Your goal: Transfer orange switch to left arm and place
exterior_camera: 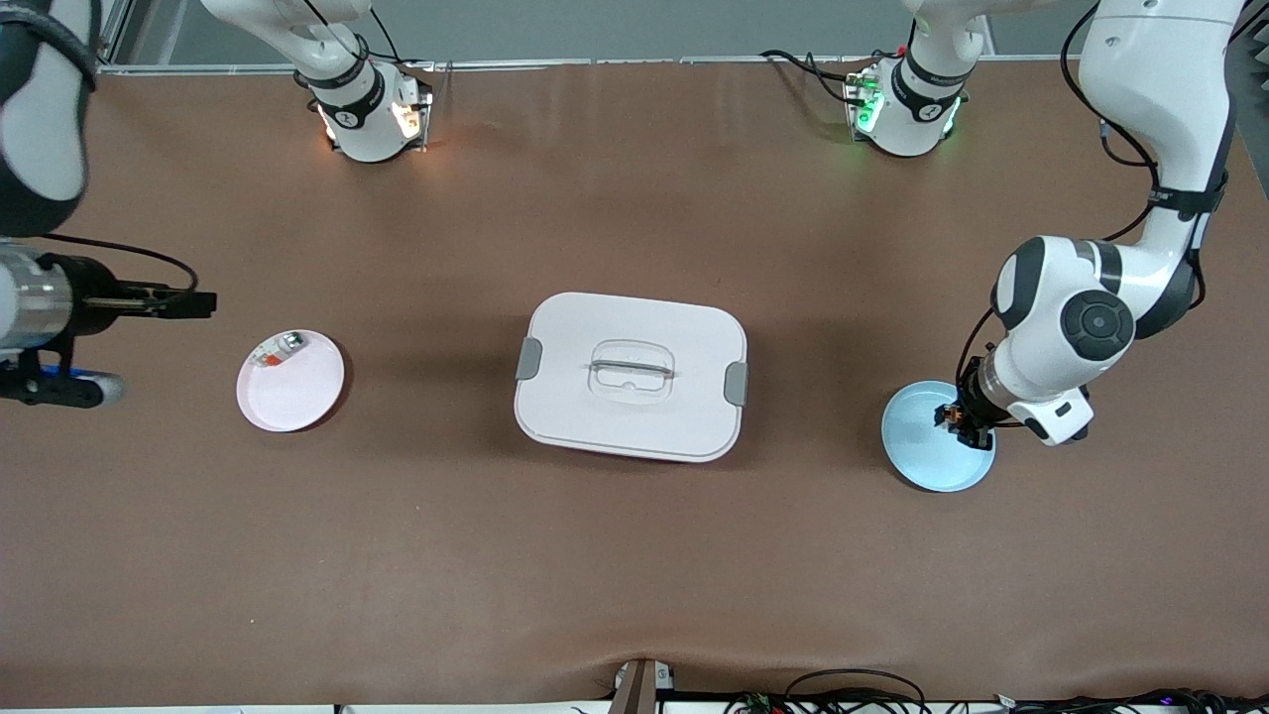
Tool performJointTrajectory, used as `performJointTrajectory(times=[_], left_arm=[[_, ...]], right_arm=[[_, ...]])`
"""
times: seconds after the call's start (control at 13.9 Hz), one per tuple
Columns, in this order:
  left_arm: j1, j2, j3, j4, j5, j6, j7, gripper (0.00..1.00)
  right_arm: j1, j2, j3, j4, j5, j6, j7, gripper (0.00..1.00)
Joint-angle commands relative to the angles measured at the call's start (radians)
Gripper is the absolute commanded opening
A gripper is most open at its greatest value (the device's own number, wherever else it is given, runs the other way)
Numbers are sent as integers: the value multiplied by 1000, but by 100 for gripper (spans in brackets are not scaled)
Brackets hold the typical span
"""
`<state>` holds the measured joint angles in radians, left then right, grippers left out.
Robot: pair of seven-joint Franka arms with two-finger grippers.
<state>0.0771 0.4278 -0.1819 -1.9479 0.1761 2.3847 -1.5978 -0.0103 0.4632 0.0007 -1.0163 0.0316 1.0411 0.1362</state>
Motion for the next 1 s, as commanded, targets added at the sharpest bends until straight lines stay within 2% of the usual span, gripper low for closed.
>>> performJointTrajectory(times=[0.0,0.29,0.93], left_arm=[[3,37,1,7,28,19,-31,0],[9,75,7,6,86,54,-60,0],[24,112,9,-6,98,126,-63,0]], right_arm=[[-24,-26,19,-8,50,-35,-21,100],[27,-49,12,-13,-22,-78,-14,100],[-5,-58,7,-24,-38,-98,-4,100]])
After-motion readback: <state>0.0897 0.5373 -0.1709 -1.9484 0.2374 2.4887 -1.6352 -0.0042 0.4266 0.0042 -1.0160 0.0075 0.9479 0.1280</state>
